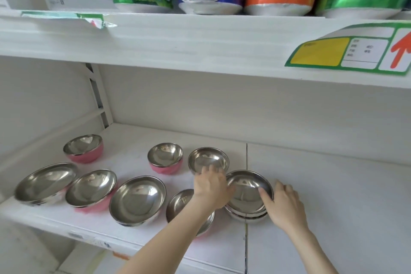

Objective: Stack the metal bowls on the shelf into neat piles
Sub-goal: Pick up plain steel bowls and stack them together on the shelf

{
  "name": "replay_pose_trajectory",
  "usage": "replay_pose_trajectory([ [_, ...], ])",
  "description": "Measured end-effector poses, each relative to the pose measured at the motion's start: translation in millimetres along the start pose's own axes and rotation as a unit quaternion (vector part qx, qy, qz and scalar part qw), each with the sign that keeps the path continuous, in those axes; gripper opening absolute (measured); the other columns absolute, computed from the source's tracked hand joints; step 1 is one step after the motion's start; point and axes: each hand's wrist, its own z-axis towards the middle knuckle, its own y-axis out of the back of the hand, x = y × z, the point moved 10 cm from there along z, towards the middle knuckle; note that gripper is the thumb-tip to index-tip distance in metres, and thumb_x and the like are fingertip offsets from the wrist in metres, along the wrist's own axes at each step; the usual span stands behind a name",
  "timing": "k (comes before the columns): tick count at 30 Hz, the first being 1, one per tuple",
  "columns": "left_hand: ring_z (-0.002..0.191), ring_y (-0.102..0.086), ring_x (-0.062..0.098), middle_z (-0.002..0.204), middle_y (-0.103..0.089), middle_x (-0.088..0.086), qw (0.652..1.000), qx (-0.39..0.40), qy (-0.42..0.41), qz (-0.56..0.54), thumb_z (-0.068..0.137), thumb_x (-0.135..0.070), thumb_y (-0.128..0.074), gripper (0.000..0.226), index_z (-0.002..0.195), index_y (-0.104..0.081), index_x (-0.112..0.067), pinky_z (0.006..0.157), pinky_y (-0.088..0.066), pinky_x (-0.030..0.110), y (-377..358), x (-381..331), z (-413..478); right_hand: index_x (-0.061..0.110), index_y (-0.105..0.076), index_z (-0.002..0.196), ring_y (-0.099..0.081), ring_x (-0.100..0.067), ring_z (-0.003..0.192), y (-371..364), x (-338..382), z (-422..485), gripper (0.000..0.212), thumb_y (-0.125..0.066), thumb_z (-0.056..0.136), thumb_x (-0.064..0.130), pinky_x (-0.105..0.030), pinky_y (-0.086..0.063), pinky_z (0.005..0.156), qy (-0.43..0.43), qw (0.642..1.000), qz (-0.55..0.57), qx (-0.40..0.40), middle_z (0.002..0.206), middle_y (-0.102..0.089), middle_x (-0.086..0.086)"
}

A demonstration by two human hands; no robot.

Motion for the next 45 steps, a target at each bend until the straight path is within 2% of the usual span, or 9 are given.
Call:
replay_pose_trajectory([
  [2, 0.112, -0.052, 0.031, 0.123, -0.056, 0.01, 0.995, -0.089, -0.03, 0.018, 0.091, -0.056, -0.041, 0.059, 0.131, -0.051, -0.013, 0.085, -0.044, 0.041, 23, 4, -15, 0.011, -0.039, 0.14, -0.048, -0.032, 0.118, 17, 8, -11, 0.065, -0.04, 0.092, 0.055, -0.042, -0.044, 0.087, 0.016, 0.998, -0.036, -0.051, 0.128, -0.053, -0.012],
  [5, 0.083, -0.06, 0.028, 0.096, -0.066, 0.007, 0.981, -0.172, -0.077, 0.043, 0.082, -0.054, -0.041, 0.052, 0.105, -0.065, -0.014, 0.064, -0.047, 0.038, 46, 15, -41, 0.005, -0.051, 0.132, -0.057, -0.037, 0.107, 33, 26, -27, 0.063, -0.047, 0.087, 0.05, -0.045, -0.047, 0.079, 0.058, 0.991, -0.041, -0.116, 0.116, -0.062, -0.016],
  [7, 0.081, -0.059, 0.028, 0.095, -0.065, 0.007, 0.975, -0.198, -0.087, 0.059, 0.078, -0.053, -0.042, 0.053, 0.104, -0.065, -0.014, 0.065, -0.048, 0.039, 52, 29, -52, 0.003, -0.055, 0.127, -0.06, -0.037, 0.103, 39, 39, -38, 0.068, -0.039, 0.083, 0.053, -0.047, -0.049, 0.078, 0.082, 0.986, -0.044, -0.138, 0.111, -0.064, -0.017],
  [10, 0.088, -0.059, 0.029, 0.102, -0.064, 0.007, 0.97, -0.215, -0.091, 0.073, 0.078, -0.053, -0.05, 0.053, 0.111, -0.063, -0.013, 0.071, -0.048, 0.041, 60, 53, -64, 0.005, -0.054, 0.128, -0.058, -0.035, 0.112, 43, 66, -56, 0.07, -0.034, 0.083, 0.054, -0.048, -0.047, 0.088, 0.117, 0.979, -0.05, -0.157, 0.119, -0.063, -0.016],
  [17, 0.086, -0.06, 0.031, 0.106, -0.064, 0.01, 0.961, -0.243, -0.115, 0.072, 0.079, -0.049, -0.047, 0.053, 0.113, -0.064, -0.011, 0.073, -0.049, 0.042, 79, 116, -92, 0.006, -0.05, 0.131, -0.054, -0.031, 0.121, 40, 124, -96, 0.069, -0.038, 0.083, 0.054, -0.048, -0.039, 0.1, 0.123, 0.975, -0.053, -0.175, 0.13, -0.06, -0.012],
  [21, 0.093, -0.061, 0.034, 0.105, -0.065, 0.013, 0.961, -0.229, -0.131, 0.076, 0.077, -0.045, -0.055, 0.051, 0.114, -0.062, -0.01, 0.08, -0.049, 0.046, 79, 166, -105, 0.004, -0.047, 0.134, -0.049, -0.03, 0.128, 29, 159, -120, 0.076, -0.038, 0.083, 0.059, -0.05, -0.034, 0.107, 0.107, 0.976, -0.061, -0.178, 0.135, -0.056, -0.014],
  [30, 0.1, -0.062, 0.036, 0.115, -0.065, 0.015, 0.967, -0.208, -0.11, 0.097, 0.084, -0.047, -0.049, 0.052, 0.119, -0.061, -0.01, 0.085, -0.049, 0.049, 70, 267, -110, 0.011, -0.039, 0.141, -0.038, -0.027, 0.137, -6, 246, -138, 0.08, -0.036, 0.081, 0.064, -0.049, -0.026, 0.112, 0.105, 0.98, -0.056, -0.158, 0.146, -0.045, -0.012],
  [38, 0.096, -0.061, 0.037, 0.112, -0.064, 0.017, 0.961, -0.236, -0.1, 0.107, 0.077, -0.044, -0.065, 0.057, 0.12, -0.06, -0.008, 0.084, -0.049, 0.048, 79, 343, -87, 0.01, -0.042, 0.14, -0.039, -0.028, 0.137, -35, 335, -117, 0.078, -0.037, 0.083, 0.063, -0.049, -0.027, 0.113, 0.147, 0.974, -0.056, -0.163, 0.144, -0.048, -0.013],
  [45, 0.089, -0.06, 0.037, 0.107, -0.064, 0.017, 0.961, -0.228, -0.108, 0.115, 0.076, -0.043, -0.064, 0.053, 0.116, -0.061, -0.008, 0.078, -0.05, 0.047, 79, 424, -75, 0.009, -0.044, 0.138, -0.046, -0.027, 0.131, -66, 414, -109, 0.078, -0.04, 0.082, 0.062, -0.049, -0.032, 0.11, 0.146, 0.973, -0.045, -0.174, 0.141, -0.052, -0.012],
])
